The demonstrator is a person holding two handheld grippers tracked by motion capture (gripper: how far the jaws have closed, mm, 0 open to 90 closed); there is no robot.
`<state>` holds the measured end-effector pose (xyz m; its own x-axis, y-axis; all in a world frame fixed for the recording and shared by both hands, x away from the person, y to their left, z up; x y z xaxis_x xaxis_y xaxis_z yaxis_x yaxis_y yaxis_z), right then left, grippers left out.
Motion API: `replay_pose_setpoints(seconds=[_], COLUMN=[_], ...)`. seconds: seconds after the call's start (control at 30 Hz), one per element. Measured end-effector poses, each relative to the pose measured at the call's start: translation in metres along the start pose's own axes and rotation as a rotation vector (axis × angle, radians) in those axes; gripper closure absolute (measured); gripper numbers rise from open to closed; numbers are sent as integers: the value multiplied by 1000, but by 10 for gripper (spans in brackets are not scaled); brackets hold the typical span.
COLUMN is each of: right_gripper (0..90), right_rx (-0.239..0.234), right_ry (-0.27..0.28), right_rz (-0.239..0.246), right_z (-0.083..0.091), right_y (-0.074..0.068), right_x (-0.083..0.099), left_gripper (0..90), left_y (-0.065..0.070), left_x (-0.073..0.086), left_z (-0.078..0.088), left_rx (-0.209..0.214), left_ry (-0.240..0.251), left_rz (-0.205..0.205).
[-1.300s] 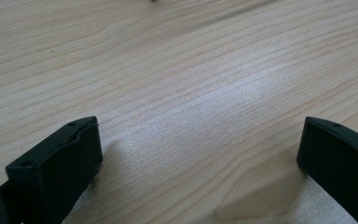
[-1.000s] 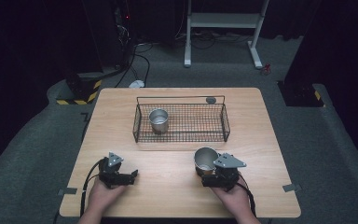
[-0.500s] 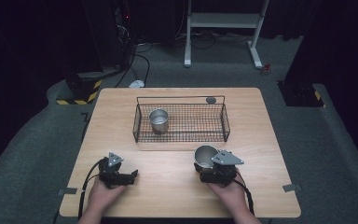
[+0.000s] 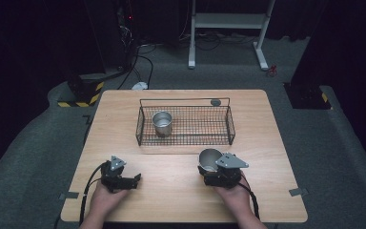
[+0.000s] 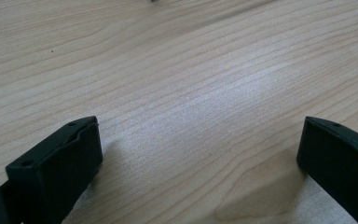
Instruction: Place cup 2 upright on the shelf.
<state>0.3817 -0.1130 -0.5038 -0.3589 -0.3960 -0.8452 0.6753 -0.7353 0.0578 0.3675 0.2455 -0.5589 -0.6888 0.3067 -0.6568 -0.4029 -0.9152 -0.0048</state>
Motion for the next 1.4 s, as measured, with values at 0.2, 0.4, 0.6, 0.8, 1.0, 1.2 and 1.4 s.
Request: replay_pose_setpoints(seconds=[0.2,0.4,0.6,0.8,1.0,1.2,1.4], right_gripper=[132,132,133,133,133,133,134], right_rx=[13,26,38,55,75,95,110], right_ry=[8,15,22,28,33,41,51], right_rz=[0,-13,-35,-48,-62,-69,-78], right_z=[4,11,15,20,29,34,37], right_y=[2,5,10,13,19,25,27], right_x=[-1,-2,-3,-6,-9,-14,-19], left_gripper=[2,2,2,2,2,2,2], left_y=[0,0,0,0,0,0,0], left_x=[0,0,0,1,1,1,1], left_z=[0,0,0,0,0,1,1], left_rx=[0,3,2,0,0,0,1], left_ry=[0,1,1,1,1,-2,-2], left_rz=[-1,-1,0,1,1,-3,-3])
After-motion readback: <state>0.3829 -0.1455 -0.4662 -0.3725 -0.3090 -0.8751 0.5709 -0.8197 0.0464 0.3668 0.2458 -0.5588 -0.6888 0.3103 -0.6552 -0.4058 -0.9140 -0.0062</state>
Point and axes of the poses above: each handheld gripper's, and its own axes: z roughly backward along the jaws, x roughly out of its underside, y roughly to its right, the point moved 4 cm from there along -z, roughly forward along the jaws, and after that the axes turned 4 degrees about -y, right-handed, at the moved point
